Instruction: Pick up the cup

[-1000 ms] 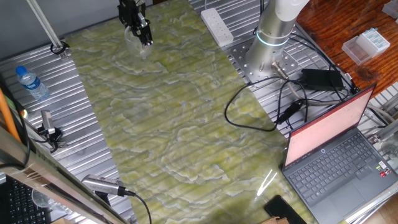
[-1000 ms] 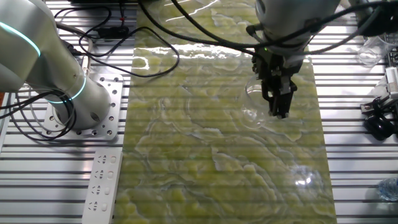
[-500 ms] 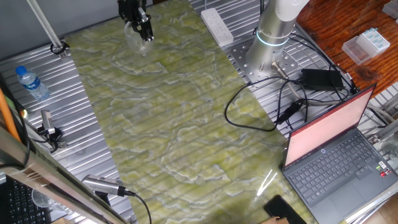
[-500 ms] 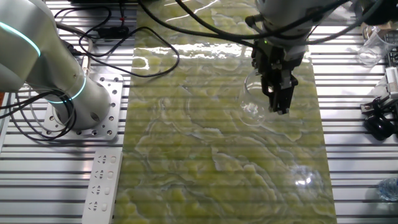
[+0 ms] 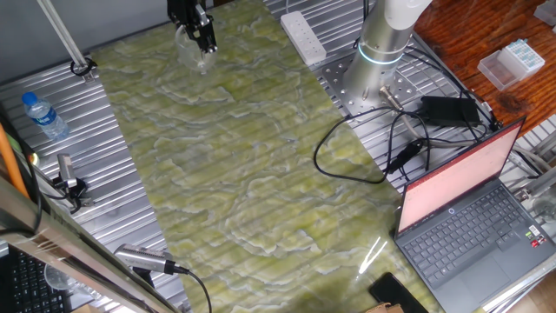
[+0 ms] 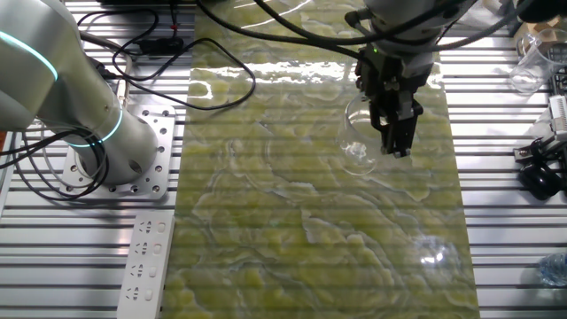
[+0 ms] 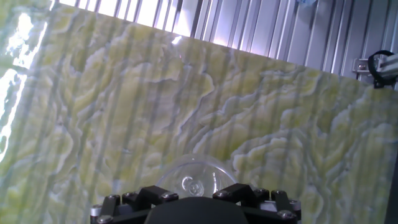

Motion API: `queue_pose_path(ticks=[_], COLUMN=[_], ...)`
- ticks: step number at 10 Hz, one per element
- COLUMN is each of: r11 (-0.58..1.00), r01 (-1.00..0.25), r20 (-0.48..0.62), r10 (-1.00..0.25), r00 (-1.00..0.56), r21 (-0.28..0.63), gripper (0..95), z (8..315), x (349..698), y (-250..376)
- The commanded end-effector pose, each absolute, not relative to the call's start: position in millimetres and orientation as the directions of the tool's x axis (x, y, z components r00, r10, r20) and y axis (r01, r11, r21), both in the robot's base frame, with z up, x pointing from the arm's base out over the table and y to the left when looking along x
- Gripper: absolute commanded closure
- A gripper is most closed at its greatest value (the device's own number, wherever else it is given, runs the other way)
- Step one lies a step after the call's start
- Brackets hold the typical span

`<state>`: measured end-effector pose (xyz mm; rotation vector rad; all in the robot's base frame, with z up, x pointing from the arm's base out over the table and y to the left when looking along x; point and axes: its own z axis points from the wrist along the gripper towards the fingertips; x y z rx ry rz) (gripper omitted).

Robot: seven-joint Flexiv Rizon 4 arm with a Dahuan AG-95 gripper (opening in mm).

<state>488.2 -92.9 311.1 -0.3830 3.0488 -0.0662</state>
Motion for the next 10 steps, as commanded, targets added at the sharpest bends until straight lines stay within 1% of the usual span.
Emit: queue_pose_path(ticks=[1, 3, 6, 10], r11=[0.969, 0.969, 0.952, 0.951], r01=[-0.241, -0.243, -0.302, -0.307], r20=[-0.062, -0.06, -0.058, -0.04], r10=[-0.244, -0.245, -0.305, -0.309], r00=[-0.968, -0.968, -0.951, -0.95], r21=[-0.051, -0.051, -0.05, -0.044], gripper=[95.0, 95.0, 95.0, 95.0], z=[311.9, 311.8, 311.7, 311.7], x=[487.6, 487.6, 487.6, 487.6], y=[-92.4, -92.4, -92.5, -92.5])
